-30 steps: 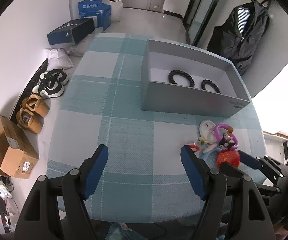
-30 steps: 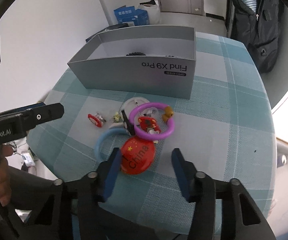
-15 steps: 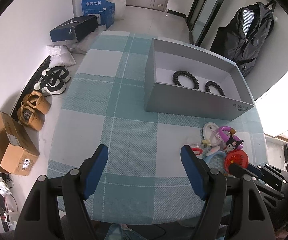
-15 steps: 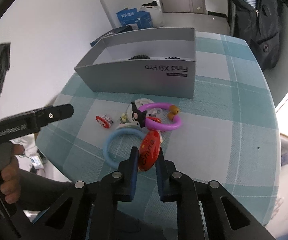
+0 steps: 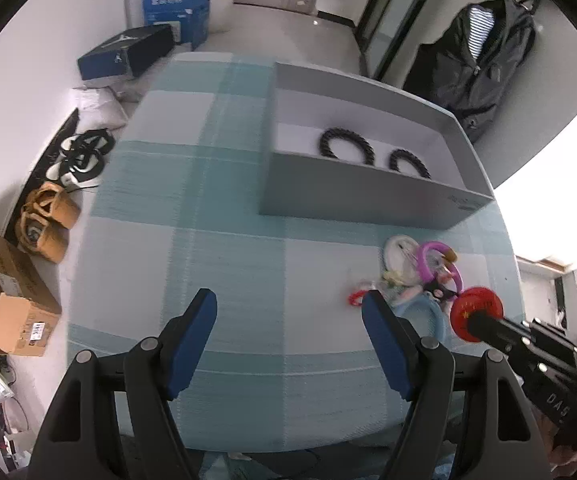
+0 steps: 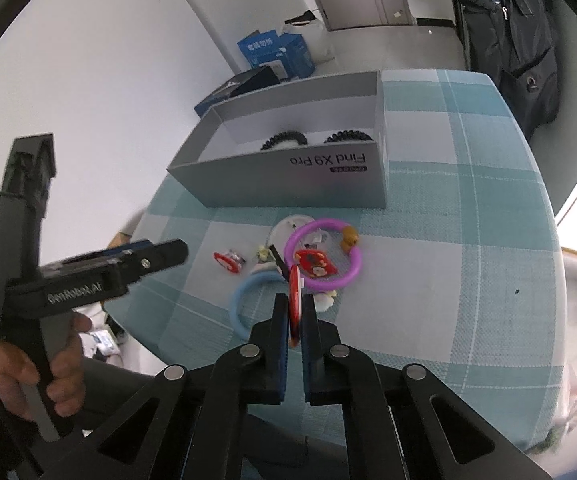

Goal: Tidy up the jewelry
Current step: 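Grasp the red badge with the right tool while the left tool grasps the small red clip, then carry the badge and clip into the grey box and open both tools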

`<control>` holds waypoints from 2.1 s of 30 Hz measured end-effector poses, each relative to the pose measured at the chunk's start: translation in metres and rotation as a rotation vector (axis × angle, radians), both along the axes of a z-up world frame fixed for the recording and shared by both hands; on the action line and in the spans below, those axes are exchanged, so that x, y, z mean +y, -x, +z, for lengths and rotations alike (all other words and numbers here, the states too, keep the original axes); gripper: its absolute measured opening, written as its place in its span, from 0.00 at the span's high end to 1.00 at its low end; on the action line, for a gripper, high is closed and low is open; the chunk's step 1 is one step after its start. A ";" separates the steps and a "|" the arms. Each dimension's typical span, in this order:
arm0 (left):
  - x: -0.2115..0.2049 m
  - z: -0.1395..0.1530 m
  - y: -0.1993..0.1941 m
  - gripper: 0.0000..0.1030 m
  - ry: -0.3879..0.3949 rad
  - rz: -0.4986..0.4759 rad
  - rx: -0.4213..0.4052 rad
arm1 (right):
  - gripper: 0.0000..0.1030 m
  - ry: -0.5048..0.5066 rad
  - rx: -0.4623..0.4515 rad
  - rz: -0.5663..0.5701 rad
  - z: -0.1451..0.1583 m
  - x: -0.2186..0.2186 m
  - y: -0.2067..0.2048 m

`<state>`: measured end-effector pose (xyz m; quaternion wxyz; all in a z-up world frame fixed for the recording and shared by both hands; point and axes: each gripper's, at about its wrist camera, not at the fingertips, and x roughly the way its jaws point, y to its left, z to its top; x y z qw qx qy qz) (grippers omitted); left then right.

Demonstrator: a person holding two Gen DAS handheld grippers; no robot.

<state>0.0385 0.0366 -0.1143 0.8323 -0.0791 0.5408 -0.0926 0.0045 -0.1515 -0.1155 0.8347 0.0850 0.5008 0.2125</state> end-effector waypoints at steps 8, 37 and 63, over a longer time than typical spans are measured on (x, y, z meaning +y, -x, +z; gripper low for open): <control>-0.018 -0.001 0.000 0.31 0.003 -0.066 0.000 | 0.96 -0.032 -0.037 -0.034 0.014 -0.008 -0.001; -0.033 -0.006 -0.009 0.84 -0.037 -0.136 -0.006 | 0.95 -0.101 -0.064 -0.071 0.031 -0.025 -0.005; -0.010 0.053 -0.007 0.85 0.100 -0.060 -0.133 | 0.96 -0.199 -0.107 -0.044 0.076 -0.009 -0.027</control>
